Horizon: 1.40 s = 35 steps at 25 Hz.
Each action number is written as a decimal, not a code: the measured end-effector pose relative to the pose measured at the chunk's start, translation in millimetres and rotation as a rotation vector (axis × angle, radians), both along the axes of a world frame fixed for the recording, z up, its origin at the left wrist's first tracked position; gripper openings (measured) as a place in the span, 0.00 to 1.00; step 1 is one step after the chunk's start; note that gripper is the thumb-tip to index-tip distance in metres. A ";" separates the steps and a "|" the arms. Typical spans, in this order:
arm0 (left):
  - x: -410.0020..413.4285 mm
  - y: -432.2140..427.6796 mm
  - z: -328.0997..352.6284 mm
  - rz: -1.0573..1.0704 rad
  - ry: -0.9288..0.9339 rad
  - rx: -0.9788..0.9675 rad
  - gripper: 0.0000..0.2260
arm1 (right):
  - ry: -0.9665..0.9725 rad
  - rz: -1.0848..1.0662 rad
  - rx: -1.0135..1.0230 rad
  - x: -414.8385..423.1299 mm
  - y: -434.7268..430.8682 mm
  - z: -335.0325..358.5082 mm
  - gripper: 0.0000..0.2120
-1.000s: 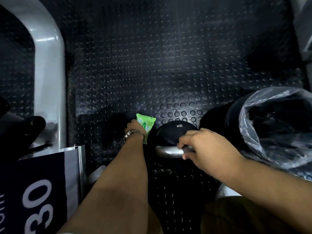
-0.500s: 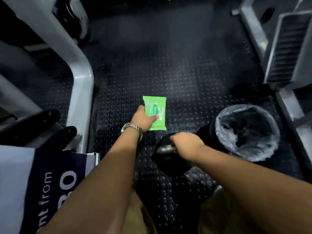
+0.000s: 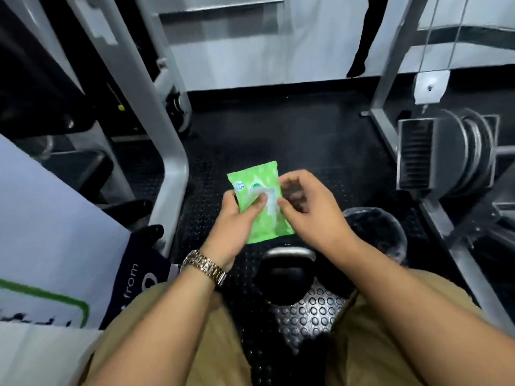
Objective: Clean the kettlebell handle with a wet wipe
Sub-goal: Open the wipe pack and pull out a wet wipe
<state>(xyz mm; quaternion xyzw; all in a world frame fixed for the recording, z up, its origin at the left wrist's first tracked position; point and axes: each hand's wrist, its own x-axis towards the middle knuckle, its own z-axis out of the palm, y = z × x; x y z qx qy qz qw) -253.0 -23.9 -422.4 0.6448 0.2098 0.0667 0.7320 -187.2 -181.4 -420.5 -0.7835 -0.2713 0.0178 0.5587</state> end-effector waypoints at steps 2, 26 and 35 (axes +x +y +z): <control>-10.7 -4.2 17.6 0.016 -0.028 0.005 0.17 | -0.103 0.003 -0.006 -11.7 0.4 13.8 0.12; 38.8 20.7 -37.1 -0.023 -0.027 0.226 0.13 | 0.036 -0.122 -0.160 24.1 48.5 -48.2 0.06; 35.5 5.4 -33.0 -0.037 0.000 0.072 0.09 | 0.067 -0.171 -0.245 35.5 23.8 -45.6 0.06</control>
